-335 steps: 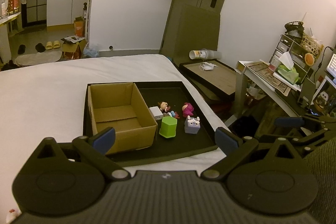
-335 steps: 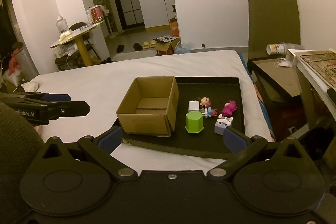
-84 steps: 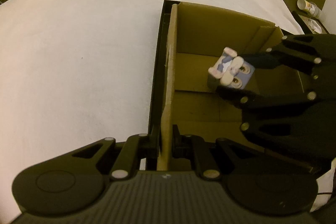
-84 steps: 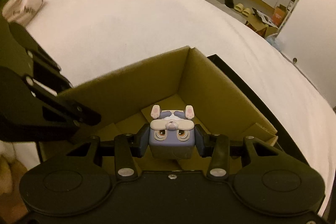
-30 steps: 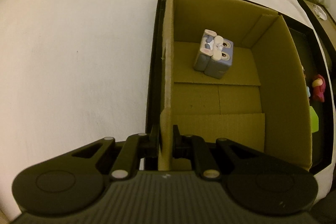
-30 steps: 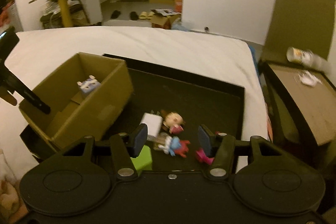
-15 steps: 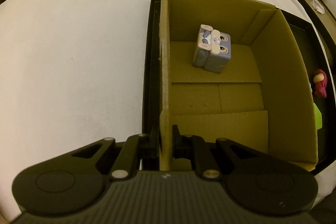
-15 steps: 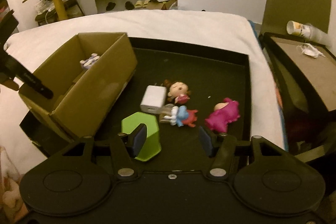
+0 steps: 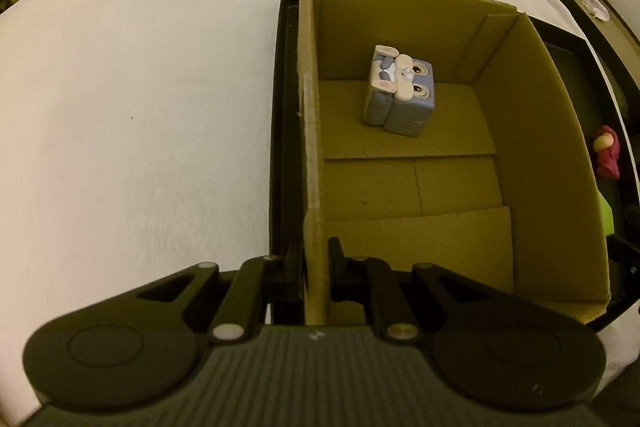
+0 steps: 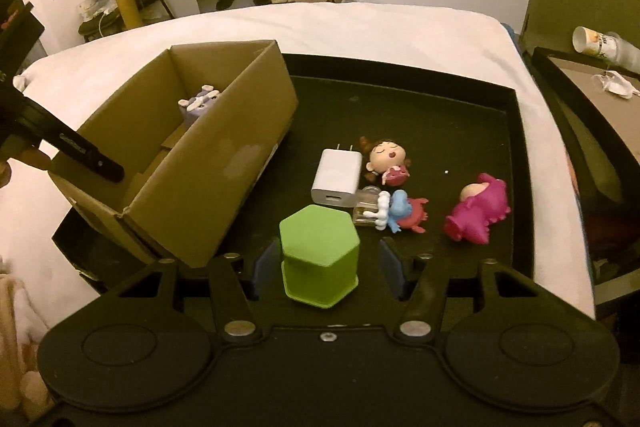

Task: Organize rigid objects
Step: 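Move the right gripper back to the tray and grasp the green hexagonal block, then carry the green block into the box with the right gripper and release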

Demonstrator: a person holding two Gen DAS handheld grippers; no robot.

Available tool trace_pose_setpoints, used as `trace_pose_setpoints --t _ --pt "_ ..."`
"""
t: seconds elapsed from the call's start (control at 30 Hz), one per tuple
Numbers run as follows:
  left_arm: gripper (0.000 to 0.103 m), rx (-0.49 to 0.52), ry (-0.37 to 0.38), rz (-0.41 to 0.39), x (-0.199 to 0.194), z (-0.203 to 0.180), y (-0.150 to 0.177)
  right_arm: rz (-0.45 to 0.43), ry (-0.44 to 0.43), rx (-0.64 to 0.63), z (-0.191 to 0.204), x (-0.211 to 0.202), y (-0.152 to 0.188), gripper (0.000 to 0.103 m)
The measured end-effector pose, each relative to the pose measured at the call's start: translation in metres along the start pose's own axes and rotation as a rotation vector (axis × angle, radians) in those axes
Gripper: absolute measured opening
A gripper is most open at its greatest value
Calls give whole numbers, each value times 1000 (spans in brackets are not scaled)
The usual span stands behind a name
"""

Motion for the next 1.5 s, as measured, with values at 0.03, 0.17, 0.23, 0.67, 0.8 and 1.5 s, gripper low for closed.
trace_pose_setpoints --t 0.03,0.17,0.23,0.67,0.8,1.5 --pt "10 5 1 -1 0 0 0 4 -1 -3 1 3 -1 54" --pt "10 13 5 -3 -1 1 0 25 6 -6 3 12 -3 55" --pt "10 26 5 -4 -3 2 3 34 9 -4 2 16 -4 55" --pt "10 77 19 7 -2 2 5 63 21 -4 5 35 -1 55" --pt "11 95 18 7 -1 0 1 72 20 0 4 40 0 54" --pt "10 142 -38 -8 17 -21 -30 13 43 -14 7 26 -8 49"
Point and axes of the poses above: each gripper's, at about its wrist camera, not at the fingertips, and x roughly the way its jaws point, z to its left, y to its underside, the point moved 1 cm from there along x, roughly the way its jaws point, and after that the axes turned 12 degrees about z, right-handed, at the moved point
